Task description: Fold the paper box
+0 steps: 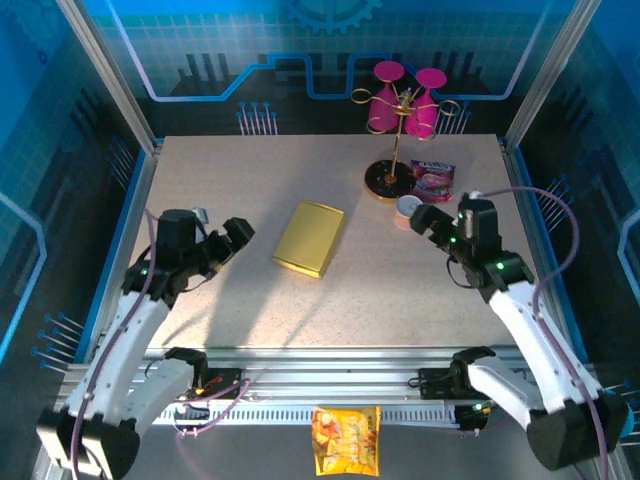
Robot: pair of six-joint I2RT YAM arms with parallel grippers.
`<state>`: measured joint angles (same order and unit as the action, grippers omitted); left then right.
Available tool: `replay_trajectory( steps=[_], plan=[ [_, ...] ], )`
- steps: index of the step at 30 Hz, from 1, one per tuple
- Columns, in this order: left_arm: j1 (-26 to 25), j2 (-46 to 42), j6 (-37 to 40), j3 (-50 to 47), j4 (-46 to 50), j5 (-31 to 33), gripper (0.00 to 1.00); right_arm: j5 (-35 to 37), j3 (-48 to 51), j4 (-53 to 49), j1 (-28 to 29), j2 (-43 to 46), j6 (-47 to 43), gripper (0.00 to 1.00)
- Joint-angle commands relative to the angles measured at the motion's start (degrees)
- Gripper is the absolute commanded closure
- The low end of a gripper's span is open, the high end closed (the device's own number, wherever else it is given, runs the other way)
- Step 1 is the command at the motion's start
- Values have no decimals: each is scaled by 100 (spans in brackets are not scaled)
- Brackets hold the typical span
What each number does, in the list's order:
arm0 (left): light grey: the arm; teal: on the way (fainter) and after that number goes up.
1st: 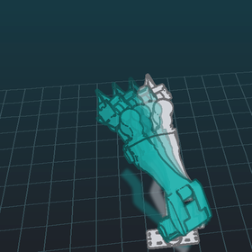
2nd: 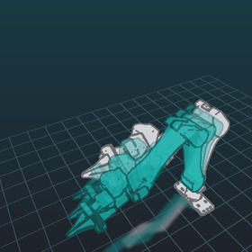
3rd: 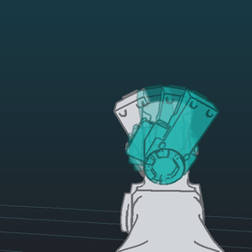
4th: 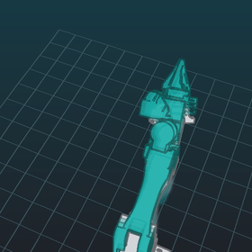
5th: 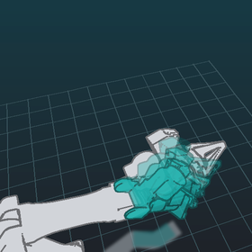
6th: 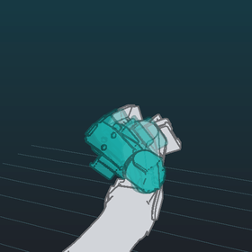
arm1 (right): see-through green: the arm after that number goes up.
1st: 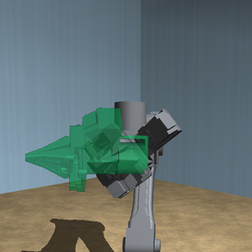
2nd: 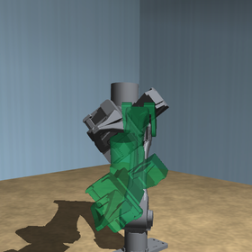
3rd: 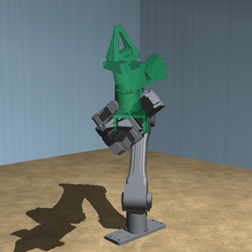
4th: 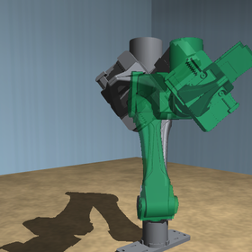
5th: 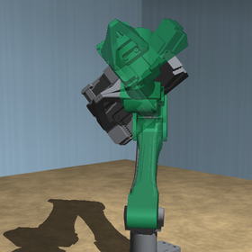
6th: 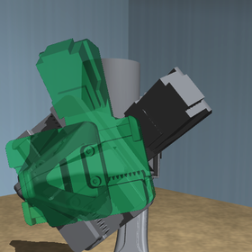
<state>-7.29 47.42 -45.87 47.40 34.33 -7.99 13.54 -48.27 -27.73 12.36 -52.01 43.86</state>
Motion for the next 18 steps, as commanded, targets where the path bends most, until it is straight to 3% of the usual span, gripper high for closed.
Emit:
replay_trajectory(
  steps=[1, 3, 4, 6, 8, 12, 16, 18],
  plan=[
    [28, -316, 185, -91, 410, 2004, 1, 2652, 701, 3, 10, -145, -966, 0],
    [39, -294, -118, -84, 1022, 3412, 1, 2482, 1478, 1481, 12, -149, -2481, 0],
    [31, -358, 441, -255, 747, 3722, 1, 2399, 1755, 2062, 12, -219, -2896, 0],
    [39, -558, 1998, -959, -505, 3806, 1, 2123, 2348, 3259, 13, -510, -3604, 0],
    [52, -625, 2677, -1501, -1275, 3925, 1, 1916, 2580, 3961, -8, -881, -3781, 0],
    [209, -252, 3625, -2364, -2876, 3377, 1, 1305, 2499, 4945, -119, -1784, -3964, 0],
    [609, 641, 3342, -2842, -4425, 2493, 1, 285, 2538, 6668, -364, -2544, -4129, 0],
    [729, 1337, 3307, -2980, -5438, 2255, 1, -128, 2155, 6272, -493, -2816, -4309, 0]
  ],
)
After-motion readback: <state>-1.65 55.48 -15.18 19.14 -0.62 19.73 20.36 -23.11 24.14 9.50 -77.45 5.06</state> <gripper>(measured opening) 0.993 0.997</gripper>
